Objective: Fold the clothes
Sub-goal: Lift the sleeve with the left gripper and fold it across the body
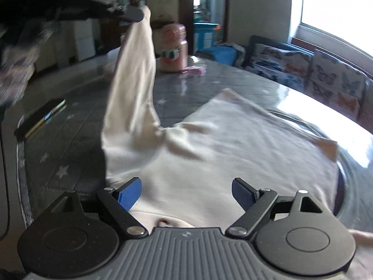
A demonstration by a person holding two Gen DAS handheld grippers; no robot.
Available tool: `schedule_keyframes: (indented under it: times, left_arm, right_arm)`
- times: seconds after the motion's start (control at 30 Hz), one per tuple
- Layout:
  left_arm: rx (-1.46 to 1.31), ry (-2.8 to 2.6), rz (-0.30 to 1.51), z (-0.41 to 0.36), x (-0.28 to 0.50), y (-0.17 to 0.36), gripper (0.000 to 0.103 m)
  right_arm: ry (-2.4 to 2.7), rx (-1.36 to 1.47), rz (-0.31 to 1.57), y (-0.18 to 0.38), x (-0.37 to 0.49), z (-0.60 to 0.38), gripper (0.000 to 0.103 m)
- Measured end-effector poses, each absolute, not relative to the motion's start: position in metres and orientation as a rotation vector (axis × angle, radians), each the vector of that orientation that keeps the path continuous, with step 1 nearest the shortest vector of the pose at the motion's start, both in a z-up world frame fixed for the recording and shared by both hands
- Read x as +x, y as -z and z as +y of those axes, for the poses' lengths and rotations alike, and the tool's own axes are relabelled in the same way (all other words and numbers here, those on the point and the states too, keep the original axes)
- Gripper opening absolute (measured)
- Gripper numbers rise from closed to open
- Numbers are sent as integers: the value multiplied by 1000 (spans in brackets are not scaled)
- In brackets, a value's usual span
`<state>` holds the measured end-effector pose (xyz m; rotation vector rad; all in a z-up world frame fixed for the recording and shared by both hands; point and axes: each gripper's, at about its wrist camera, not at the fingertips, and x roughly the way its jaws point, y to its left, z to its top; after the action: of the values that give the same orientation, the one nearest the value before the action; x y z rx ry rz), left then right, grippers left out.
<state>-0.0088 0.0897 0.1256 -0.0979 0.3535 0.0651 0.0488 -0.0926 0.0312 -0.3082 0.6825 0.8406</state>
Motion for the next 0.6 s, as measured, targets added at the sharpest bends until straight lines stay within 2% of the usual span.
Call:
schedule_keyframes:
  times: [0.23,0.33,0.5,0.6]
  left_arm:
    - [-47,181,389,25,-1,-116,5]
    - [-30,270,439,3,2,-102,9]
    - [23,301,498,-4,0,-81,24]
    - [47,245,515,14,-1,-73,26]
  right_arm:
    - [-748,-192,715,-34,66,-144,86]
    - [-728,-160,751,-28,69,-158,87]
    - [-721,-163,790,-15,65,-172,87]
    - [-722,-157,802,-13,63,-178,87]
